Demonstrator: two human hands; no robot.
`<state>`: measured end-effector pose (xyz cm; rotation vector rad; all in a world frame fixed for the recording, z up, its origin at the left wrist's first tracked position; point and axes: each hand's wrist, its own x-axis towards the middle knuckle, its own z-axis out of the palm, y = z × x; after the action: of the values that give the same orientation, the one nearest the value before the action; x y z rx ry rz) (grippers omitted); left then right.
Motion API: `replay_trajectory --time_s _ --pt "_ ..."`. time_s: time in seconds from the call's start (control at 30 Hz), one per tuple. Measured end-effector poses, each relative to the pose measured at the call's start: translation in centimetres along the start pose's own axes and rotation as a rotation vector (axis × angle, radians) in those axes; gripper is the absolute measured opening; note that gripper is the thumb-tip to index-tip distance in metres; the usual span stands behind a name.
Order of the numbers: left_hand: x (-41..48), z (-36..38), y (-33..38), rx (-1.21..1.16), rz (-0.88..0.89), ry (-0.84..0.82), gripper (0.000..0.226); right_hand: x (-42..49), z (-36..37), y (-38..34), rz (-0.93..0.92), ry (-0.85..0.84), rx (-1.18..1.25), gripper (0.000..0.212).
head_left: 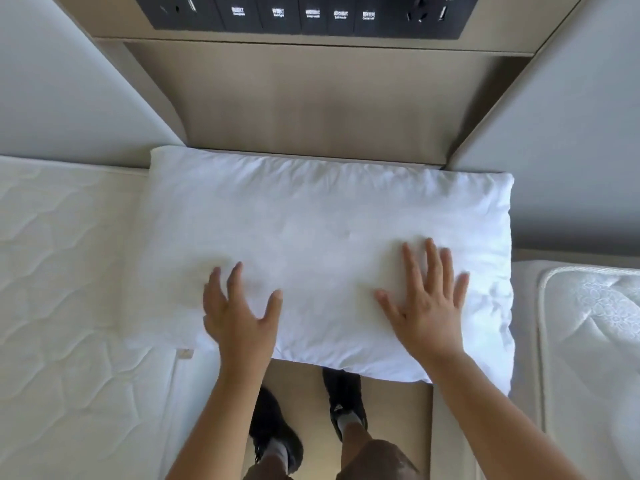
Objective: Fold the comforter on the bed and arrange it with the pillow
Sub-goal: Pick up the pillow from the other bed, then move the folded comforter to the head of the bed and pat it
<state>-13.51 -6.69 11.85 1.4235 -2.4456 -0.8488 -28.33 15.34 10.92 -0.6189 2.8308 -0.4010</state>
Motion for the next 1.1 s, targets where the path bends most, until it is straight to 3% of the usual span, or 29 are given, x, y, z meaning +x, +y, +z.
replay_trajectory --time_s 0.1,0.3,0.47,0.57,0.73,0.97,1.1 --pt "4.1 1.4 -0.7 0.243 0.195 -0.171 0.081 1.2 1.3 0.0 0.019 -0.079 -0.075 0.087" --pt "5.2 2.2 -0.9 0.407 0.127 -0.352 0.081 2.8 2.5 0.0 0.06 -0.307 -0.141 0.087" --pt "4.9 -5.0 1.5 0.342 0.148 -0.511 0.069 1.8 -2.8 -2.9 0.011 -0.433 -0.2 0.082" --pt "2.4 -10.5 2.2 0.223 0.23 -0.416 0.063 -0.1 -5.9 -7.5 -0.166 -0.395 -0.141 0.08" --pt "-4.8 -19.3 -0.6 0.239 0.085 -0.255 0.07 -4.1 -8.4 -17.9 -0.437 -0.487 -0.065 0.082" --pt "-17.8 -29.5 -10.8 0.244 -0.304 -0.065 0.082 -13.7 -7.0 -30.6 -0.944 -0.623 -0.191 0.073" --pt "-26.2 -33.1 -16.4 0.192 -0.492 0.036 0.076 -21.8 -6.4 -36.3 -1.177 -0.641 -0.241 0.075"
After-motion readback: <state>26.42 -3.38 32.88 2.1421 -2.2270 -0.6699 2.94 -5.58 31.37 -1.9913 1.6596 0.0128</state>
